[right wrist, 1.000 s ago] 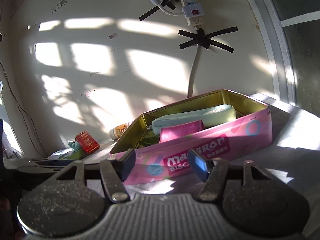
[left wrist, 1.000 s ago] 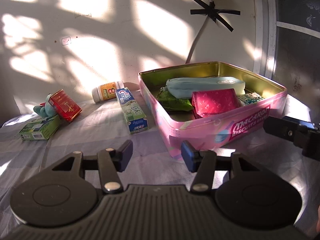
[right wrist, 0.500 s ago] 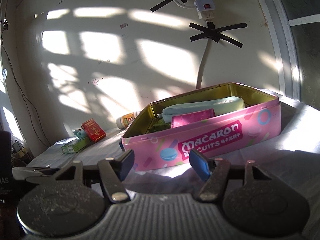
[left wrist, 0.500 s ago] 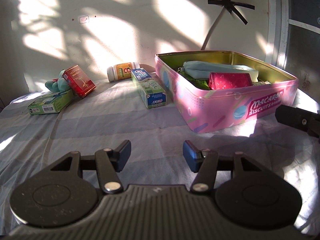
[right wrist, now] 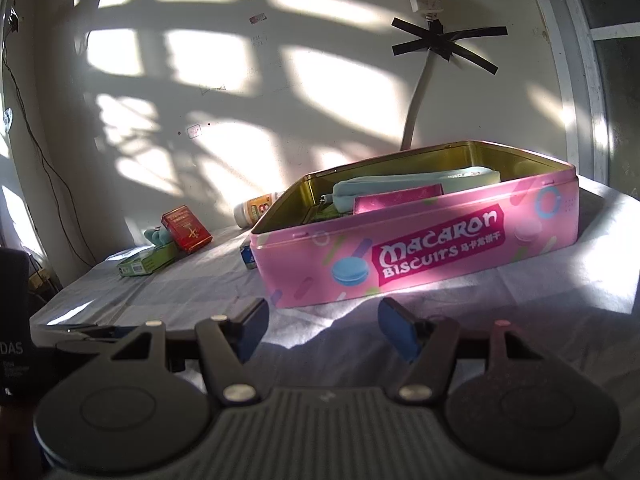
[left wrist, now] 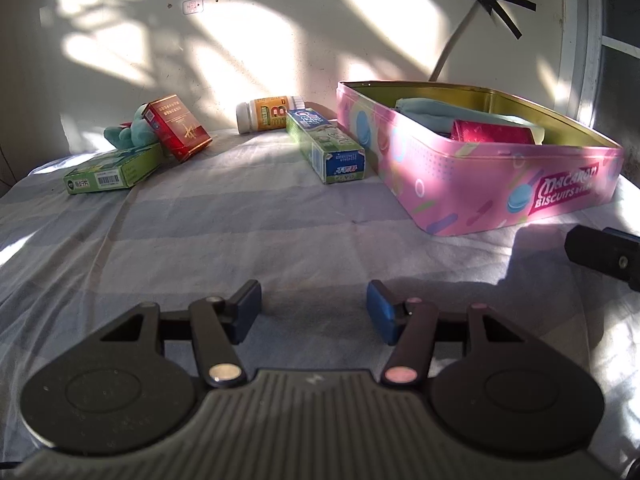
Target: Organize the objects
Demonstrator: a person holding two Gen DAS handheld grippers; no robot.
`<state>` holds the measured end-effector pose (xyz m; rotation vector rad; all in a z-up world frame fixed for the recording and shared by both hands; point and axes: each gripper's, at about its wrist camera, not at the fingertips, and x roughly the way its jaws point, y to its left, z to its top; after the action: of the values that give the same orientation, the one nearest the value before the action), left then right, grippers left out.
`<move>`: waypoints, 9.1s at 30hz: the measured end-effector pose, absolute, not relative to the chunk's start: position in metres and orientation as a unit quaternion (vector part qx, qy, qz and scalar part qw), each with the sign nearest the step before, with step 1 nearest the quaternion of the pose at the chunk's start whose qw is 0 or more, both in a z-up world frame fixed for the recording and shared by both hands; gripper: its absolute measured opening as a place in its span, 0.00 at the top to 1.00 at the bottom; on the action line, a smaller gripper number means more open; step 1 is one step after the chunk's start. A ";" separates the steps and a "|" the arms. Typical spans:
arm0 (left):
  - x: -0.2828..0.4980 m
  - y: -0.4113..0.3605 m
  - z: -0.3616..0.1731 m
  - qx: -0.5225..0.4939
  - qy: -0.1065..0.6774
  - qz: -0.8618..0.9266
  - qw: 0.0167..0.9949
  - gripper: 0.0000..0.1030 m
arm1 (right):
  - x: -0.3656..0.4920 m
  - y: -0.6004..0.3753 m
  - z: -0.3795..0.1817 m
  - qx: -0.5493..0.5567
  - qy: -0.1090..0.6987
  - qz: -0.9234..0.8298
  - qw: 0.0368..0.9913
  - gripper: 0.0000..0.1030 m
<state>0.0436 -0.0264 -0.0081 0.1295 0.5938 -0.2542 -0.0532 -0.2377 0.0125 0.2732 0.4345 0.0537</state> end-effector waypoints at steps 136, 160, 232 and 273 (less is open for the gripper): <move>0.121 0.203 0.005 -0.206 0.271 0.071 0.938 0.24 | 0.234 0.039 0.016 -0.022 0.337 0.311 0.888 0.81; 0.110 0.218 0.011 -0.232 0.229 0.119 0.938 0.24 | 0.244 0.082 -0.014 -0.076 0.335 0.235 0.909 0.20; 0.092 -0.093 0.055 0.025 0.271 -0.223 0.936 0.42 | 0.005 -0.299 0.038 0.151 0.154 0.014 0.976 0.29; 0.092 0.009 0.015 0.069 0.267 -0.071 0.959 0.37 | -0.022 -0.214 0.056 0.065 0.157 0.062 0.983 0.38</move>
<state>0.0920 0.0094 0.0147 0.1406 0.5407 -0.1439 -0.0221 -0.2138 0.0565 0.1301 0.3159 0.1252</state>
